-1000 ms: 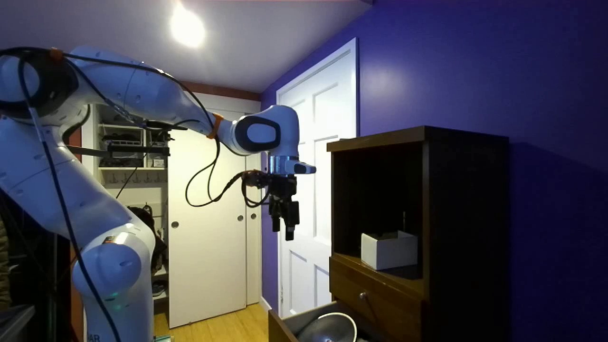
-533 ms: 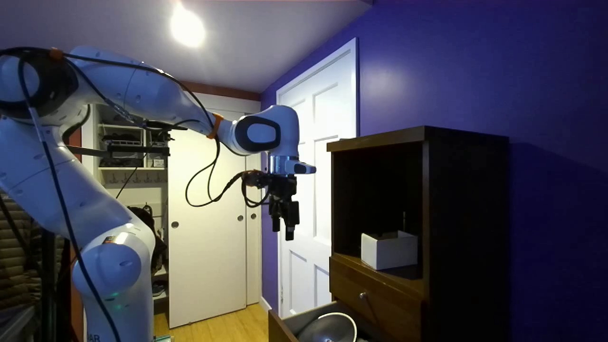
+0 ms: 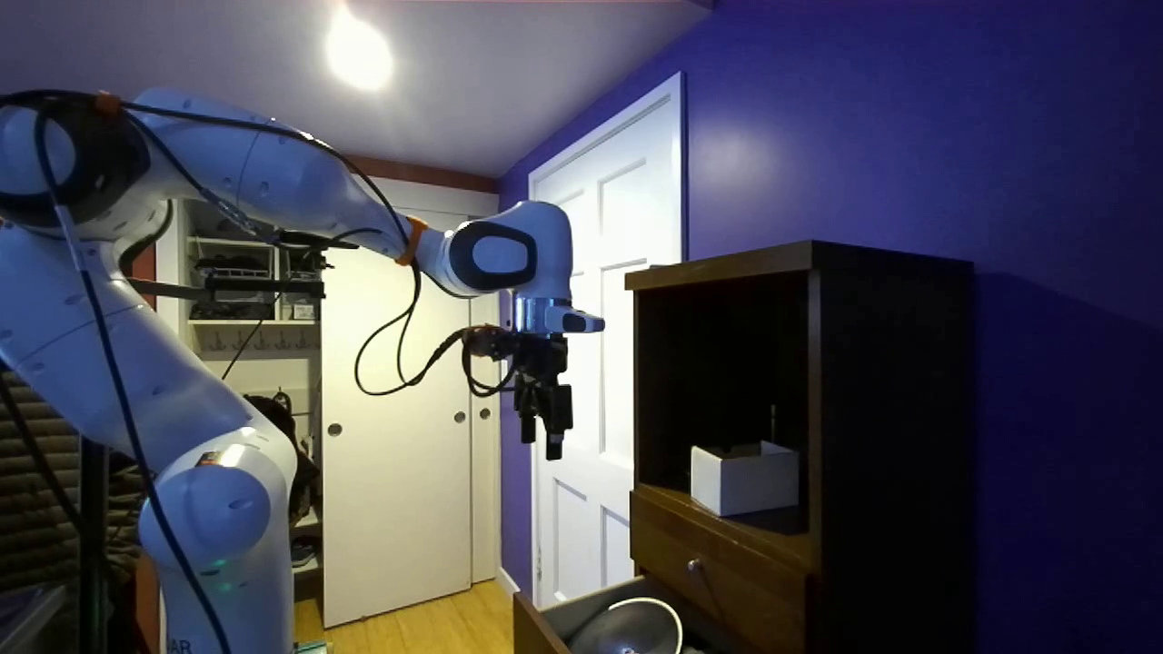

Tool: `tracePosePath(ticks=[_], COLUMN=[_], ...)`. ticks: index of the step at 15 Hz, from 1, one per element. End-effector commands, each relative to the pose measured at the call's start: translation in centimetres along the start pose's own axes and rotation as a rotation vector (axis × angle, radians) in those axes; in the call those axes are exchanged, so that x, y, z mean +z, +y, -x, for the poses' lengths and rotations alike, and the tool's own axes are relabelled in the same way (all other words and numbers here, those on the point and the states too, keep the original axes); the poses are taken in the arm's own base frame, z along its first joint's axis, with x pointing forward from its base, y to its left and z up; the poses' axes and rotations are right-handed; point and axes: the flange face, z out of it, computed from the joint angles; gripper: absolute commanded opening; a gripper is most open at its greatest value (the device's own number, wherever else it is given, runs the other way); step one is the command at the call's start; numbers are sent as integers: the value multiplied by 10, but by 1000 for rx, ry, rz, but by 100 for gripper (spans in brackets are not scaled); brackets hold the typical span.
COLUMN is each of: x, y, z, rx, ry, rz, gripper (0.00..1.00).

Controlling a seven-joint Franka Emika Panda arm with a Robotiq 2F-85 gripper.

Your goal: Put the wooden spatula in the open drawer

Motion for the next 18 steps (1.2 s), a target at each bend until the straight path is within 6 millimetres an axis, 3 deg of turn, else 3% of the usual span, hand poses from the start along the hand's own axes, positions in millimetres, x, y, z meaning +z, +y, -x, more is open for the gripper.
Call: tracePosePath(ticks=[1, 7, 10, 13, 18], x=[-17, -106, -159, -204, -291], y=[8, 68, 85, 90, 81], z=[0, 19, 5, -11, -22], rx=[19, 31, -24, -111, -164], ry=[73, 264, 352, 421, 589], rz=[-22, -36, 8, 50, 148], gripper=[100, 100, 100, 100, 100])
